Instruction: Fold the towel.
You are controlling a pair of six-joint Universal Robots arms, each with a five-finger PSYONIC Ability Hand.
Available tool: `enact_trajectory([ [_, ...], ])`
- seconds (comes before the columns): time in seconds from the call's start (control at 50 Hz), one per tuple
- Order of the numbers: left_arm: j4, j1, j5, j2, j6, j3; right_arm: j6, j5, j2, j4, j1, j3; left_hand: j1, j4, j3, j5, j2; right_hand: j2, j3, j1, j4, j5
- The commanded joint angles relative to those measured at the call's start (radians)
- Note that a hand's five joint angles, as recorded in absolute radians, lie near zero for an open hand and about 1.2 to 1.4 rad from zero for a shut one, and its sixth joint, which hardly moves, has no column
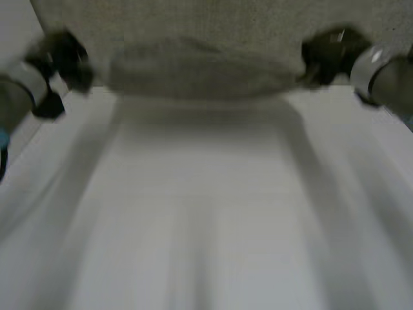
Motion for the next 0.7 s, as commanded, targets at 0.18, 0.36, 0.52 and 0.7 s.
enact_trajectory([
  [0.18,0.177,0.046,0.053,-0.029,0.308,-0.539,-0.104,0.009,-0.080,-0.341,-0.017,0.726,0.136,0.034,0.089,0.107,0.071,0.074,0.051,0.077,0.054,0.077],
  [0.36,0.096,0.074,0.047,0.126,0.315,-0.628,-0.100,-0.001,-0.337,-0.364,-0.108,0.925,0.136,0.034,0.089,0.107,0.071,0.074,0.051,0.077,0.054,0.077],
  [0.52,-0.044,0.126,0.059,0.400,0.314,-0.723,-0.103,-0.124,-0.652,-0.274,-0.273,1.023,0.136,0.034,0.089,0.107,0.071,0.074,0.051,0.077,0.054,0.077],
  [0.7,-0.069,0.117,0.114,0.488,0.311,-0.743,-0.088,-0.284,-0.758,-0.223,-0.354,1.053,0.052,-0.051,0.004,0.023,-0.013,0.074,0.051,0.077,0.054,0.077],
])
